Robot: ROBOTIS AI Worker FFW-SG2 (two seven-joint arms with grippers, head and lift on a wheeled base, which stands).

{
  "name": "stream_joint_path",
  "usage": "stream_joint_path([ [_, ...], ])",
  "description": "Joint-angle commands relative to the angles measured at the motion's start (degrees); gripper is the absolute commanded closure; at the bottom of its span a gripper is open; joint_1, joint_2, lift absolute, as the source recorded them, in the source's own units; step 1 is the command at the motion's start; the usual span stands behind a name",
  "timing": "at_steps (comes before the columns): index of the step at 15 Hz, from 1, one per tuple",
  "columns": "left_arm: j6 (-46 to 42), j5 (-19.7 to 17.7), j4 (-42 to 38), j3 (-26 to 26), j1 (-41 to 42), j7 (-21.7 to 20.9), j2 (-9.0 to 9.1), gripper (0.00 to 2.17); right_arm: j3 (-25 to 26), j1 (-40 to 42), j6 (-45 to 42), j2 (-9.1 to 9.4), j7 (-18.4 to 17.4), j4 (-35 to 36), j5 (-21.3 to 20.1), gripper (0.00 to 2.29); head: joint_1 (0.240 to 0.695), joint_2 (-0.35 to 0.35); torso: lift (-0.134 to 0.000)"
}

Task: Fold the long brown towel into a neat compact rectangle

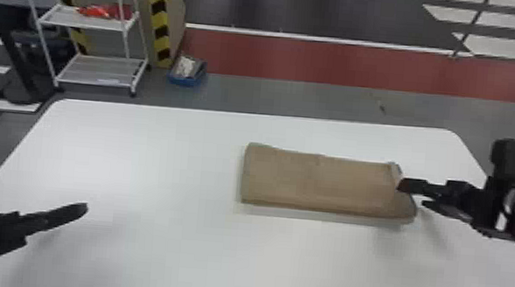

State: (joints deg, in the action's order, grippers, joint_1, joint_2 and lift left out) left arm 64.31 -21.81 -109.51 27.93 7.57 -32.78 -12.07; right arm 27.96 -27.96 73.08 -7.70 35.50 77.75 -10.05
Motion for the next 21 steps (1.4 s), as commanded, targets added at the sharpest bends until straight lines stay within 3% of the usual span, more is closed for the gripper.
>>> stream_joint_path([
  [1, -0.01, -0.07, 0.00, 0.02, 0.08, 0.00, -0.06, 0.09, -0.36, -0.08, -0.17, 0.14, 0.00, -0.23, -0.67, 0.41, 0.695, -0.040, -0.124],
  [3, -0.01, -0.07, 0.00, -0.07, 0.08, 0.00, 0.03, 0.09, -0.80, -0.08, -0.17, 0.23, 0.00, -0.23, -0.85, 0.57, 0.695, -0.040, -0.124],
  [8, -0.01, -0.07, 0.00, 0.02, 0.25, 0.00, -0.06, 0.09, 0.52, -0.08, 0.00, 0.75, 0.00, -0.06, 1.00, 1.34, 0.695, -0.033, -0.124],
  [17, -0.01, 0.02, 0.00, 0.02, 0.25, 0.00, -0.06, 0.09, 9.22, 0.97, 12.84, 0.32, 0.53, 13.13, 13.48, 1.34, 0.695, -0.027, -0.124],
  [21, 0.17, 0.19, 0.00, -0.07, 0.17, 0.09, 0.20, 0.09, 14.67, -1.66, 12.13, 1.11, 0.71, 14.53, 20.60, 1.34, 0.695, -0.039, -0.124],
])
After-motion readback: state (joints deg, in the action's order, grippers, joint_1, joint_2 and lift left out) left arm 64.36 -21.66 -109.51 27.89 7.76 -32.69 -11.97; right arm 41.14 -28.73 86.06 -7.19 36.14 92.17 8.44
